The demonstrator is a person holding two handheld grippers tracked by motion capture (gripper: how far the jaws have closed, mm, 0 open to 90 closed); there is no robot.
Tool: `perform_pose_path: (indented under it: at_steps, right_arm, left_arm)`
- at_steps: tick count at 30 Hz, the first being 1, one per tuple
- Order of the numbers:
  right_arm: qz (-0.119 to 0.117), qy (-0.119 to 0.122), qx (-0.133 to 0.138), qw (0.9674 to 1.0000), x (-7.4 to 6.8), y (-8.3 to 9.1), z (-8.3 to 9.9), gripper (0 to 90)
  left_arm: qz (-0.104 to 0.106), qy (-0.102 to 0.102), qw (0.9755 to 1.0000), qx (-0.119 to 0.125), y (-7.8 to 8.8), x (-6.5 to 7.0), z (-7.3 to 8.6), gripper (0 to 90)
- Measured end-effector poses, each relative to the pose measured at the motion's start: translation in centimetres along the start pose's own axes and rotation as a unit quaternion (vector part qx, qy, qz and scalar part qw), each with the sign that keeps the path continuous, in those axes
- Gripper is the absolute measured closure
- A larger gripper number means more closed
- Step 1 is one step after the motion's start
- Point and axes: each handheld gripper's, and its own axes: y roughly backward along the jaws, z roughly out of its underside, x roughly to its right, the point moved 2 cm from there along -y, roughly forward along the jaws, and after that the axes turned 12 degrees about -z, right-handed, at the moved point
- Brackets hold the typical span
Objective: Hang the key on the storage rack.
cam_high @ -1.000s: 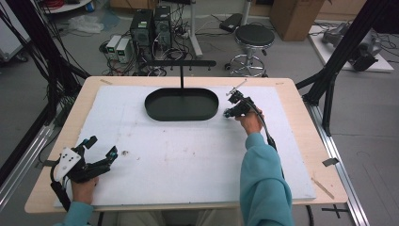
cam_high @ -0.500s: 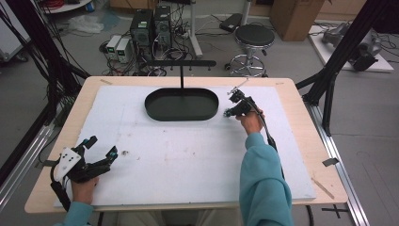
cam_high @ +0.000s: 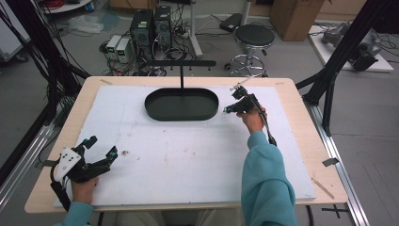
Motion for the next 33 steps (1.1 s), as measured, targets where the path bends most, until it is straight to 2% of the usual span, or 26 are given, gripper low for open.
perform_pose_path:
  at_steps: [3,13,22,26,28,33]
  right_arm:
    - [-0.009,-0.002,0.026,0.9996,0.0,1.2,-0.1,88.9]
    - [-0.025,-0.003,0.075,0.9968,-0.1,3.3,-0.3,88.9]
    - [-0.036,-0.007,0.103,0.9940,-0.1,4.3,-0.3,88.9]
    - [-0.036,0.001,0.107,0.9936,-0.4,5.1,-1.2,88.9]
    - [-0.040,0.012,0.119,0.9920,-0.9,5.9,-2.3,88.9]
    - [-0.047,0.026,0.129,0.9902,-1.5,6.9,-4.1,88.8]
  left_arm:
    - [0.000,0.000,1.0000,0.000,0.0,0.0,0.0,14.5]
    - [0.000,-0.002,1.0000,0.002,0.0,0.0,0.0,14.5]
    - [0.000,-0.001,1.0000,0.002,0.0,0.0,0.0,14.5]
    - [0.000,-0.001,1.0000,0.001,0.0,0.0,0.0,14.5]
    - [0.000,-0.002,1.0000,0.001,0.0,0.0,0.0,14.5]
    - [0.000,-0.001,1.0000,0.001,0.0,0.1,0.0,14.5]
